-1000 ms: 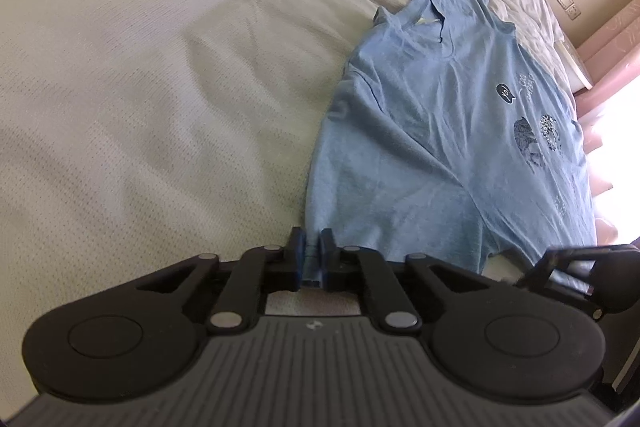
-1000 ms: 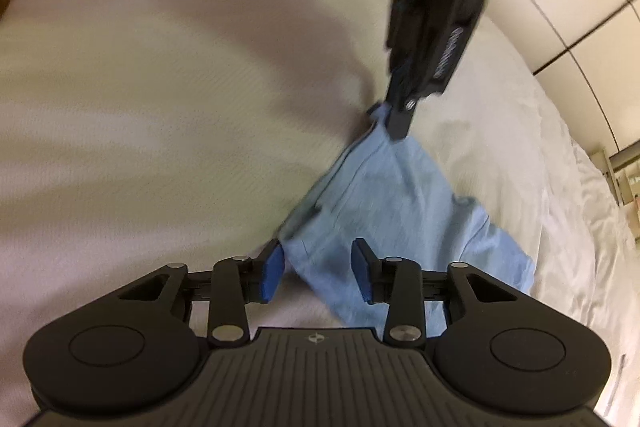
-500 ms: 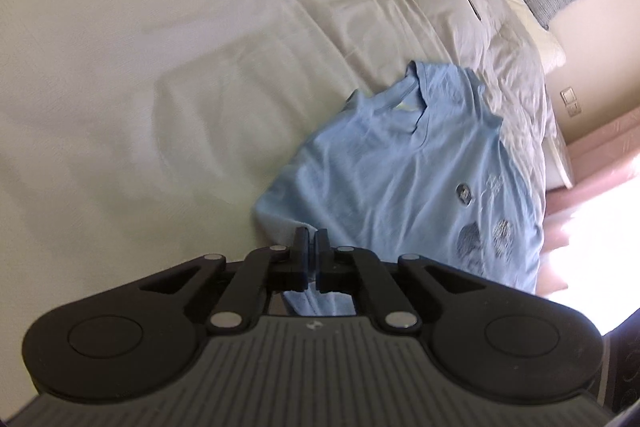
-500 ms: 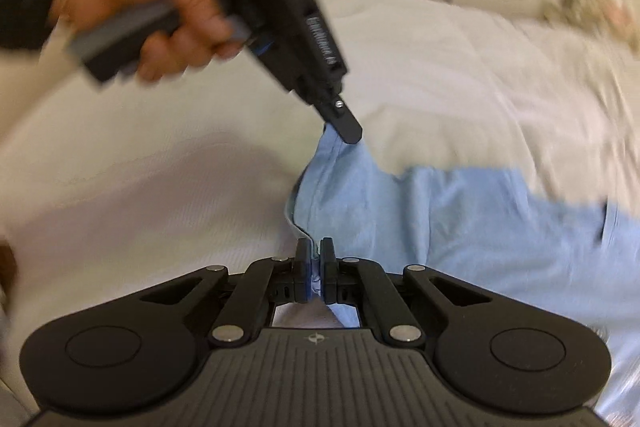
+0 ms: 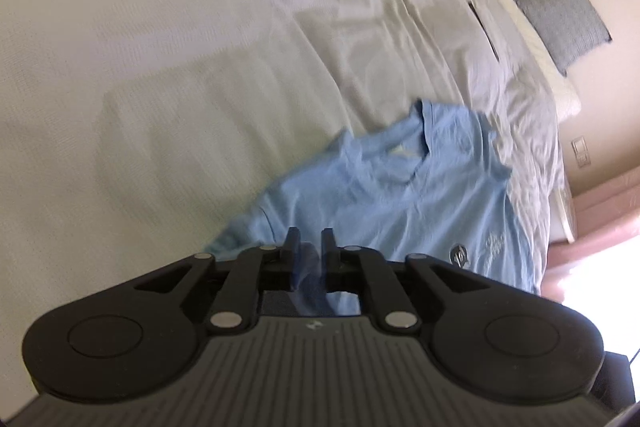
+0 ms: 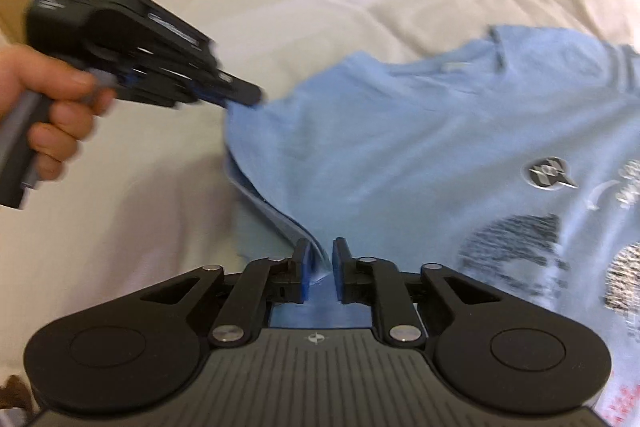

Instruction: Fold clothes

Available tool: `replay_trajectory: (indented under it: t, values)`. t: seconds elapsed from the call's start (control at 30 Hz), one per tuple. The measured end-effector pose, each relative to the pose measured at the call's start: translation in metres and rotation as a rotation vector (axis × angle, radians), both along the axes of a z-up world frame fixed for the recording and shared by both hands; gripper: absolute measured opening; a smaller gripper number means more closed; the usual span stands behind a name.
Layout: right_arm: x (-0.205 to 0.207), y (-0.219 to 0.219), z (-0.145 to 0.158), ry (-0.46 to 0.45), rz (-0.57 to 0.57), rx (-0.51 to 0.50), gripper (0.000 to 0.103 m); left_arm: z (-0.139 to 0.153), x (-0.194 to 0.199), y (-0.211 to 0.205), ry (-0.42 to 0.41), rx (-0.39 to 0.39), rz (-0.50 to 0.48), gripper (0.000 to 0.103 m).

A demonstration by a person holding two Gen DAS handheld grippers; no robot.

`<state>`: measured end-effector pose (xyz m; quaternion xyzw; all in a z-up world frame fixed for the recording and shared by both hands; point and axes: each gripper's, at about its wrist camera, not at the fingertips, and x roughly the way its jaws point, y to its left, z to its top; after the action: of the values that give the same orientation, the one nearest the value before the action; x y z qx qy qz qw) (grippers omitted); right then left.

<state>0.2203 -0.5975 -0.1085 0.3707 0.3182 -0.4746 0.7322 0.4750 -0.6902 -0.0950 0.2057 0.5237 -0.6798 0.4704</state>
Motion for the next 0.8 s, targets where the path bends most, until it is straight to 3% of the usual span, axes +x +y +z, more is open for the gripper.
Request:
replay_trajectory:
  t: [0.13,0.3,0.5,0.6,0.8]
  values:
    - [-0.006,0.011,0.007,0.042,0.011,-0.045,0.018,-0.007,-0.007,0.005,-0.045,-0.013,-0.04,0.012]
    - [0.018,0.017,0.012,0.031,0.17,-0.097,0.019,-0.018,-0.018,0.011,-0.108,-0.024,-0.104,0.012]
    - [0.046,0.014,-0.009,0.003,0.332,-0.039,0.022,-0.031,-0.033,0.017,-0.195,-0.041,-0.179,0.012]
    - [0.05,0.011,-0.022,0.011,0.36,0.022,0.028,-0.043,-0.034,0.013,-0.281,-0.026,-0.167,0.012]
    - [0.039,0.027,-0.01,0.012,0.363,0.055,0.028,-0.026,-0.019,0.032,-0.303,-0.029,-0.088,0.012]
